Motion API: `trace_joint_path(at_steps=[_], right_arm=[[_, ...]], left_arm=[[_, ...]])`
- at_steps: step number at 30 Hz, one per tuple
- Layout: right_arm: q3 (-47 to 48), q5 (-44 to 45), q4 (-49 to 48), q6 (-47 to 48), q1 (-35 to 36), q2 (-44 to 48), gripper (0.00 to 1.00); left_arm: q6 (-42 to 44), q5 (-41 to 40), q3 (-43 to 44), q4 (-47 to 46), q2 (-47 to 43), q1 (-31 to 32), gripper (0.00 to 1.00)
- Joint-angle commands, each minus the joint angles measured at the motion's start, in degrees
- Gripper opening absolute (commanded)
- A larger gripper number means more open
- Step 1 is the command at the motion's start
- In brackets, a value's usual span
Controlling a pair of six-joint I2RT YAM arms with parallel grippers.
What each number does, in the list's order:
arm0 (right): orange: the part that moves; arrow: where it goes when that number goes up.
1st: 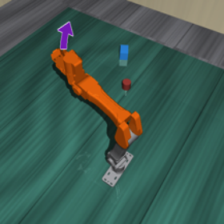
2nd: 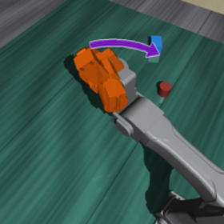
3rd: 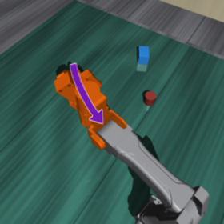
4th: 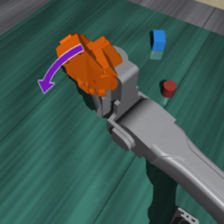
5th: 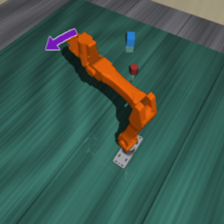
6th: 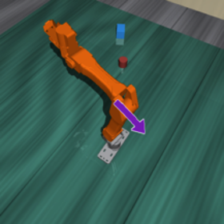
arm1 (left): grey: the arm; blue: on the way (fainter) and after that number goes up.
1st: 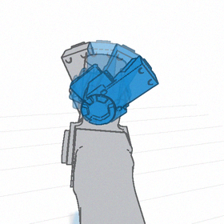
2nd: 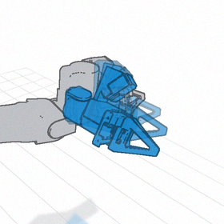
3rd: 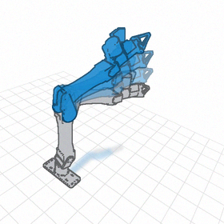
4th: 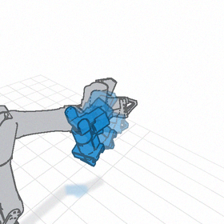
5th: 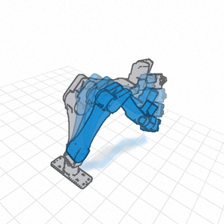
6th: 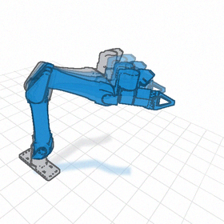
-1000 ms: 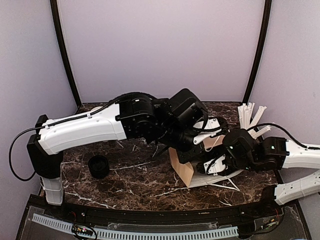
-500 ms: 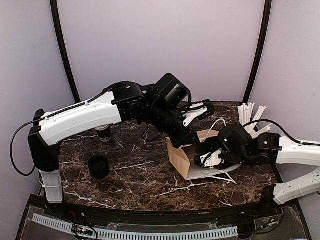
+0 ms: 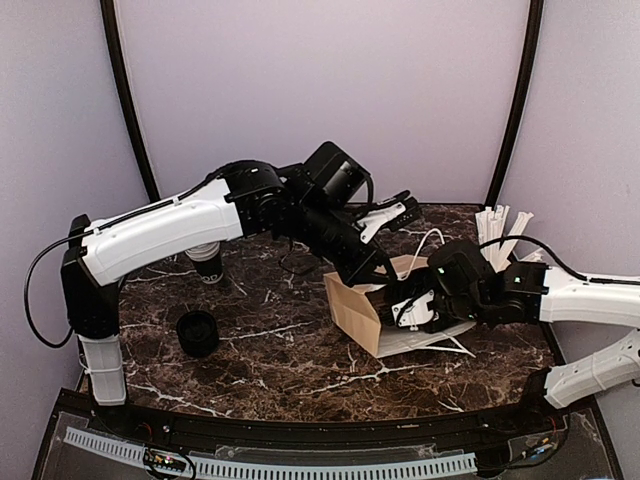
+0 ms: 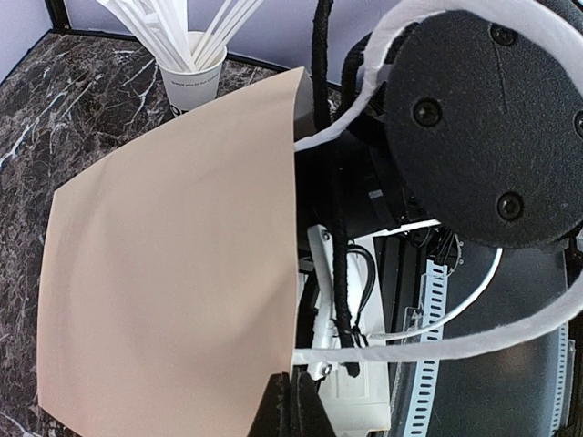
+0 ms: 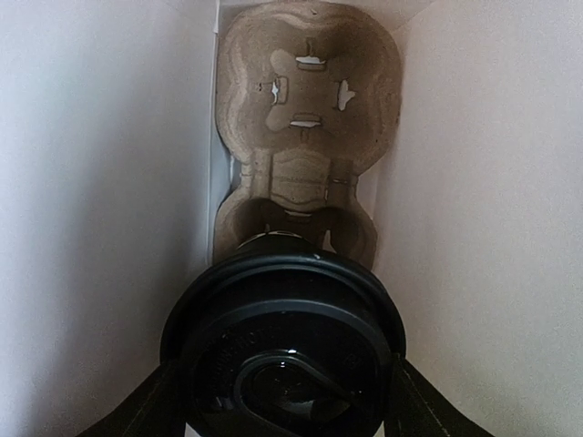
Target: Pack the takeout coffee
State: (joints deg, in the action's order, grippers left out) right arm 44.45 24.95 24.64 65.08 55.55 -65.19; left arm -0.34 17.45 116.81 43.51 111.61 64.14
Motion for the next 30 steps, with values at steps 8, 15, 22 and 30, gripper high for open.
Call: trace_joint_path(at_steps=[8,15,22,30], right_arm=[[5.34,0.14,2.63,0.43,2.02,-1.19,0.35],[5.30,1.26,2.78,0.34,2.45,-2.65,0.35],[4.55,0.75,-0.16,1.02,0.26,-4.07,0.35],[4.09,-1.53,-3.15,2.09,-0.73,-5.34,0.35]], left_arm=[[-3.51,-0.53,2.39,1.24,-0.70,-0.85,0.00],[-4.25,1.03,2.45,1.15,-0.62,-0.86,0.00],[-4.50,3.18,2.31,1.46,-0.66,-1.24,0.00],[-4.73,6.02,1.83,0.29,-0.61,-1.91,0.00]])
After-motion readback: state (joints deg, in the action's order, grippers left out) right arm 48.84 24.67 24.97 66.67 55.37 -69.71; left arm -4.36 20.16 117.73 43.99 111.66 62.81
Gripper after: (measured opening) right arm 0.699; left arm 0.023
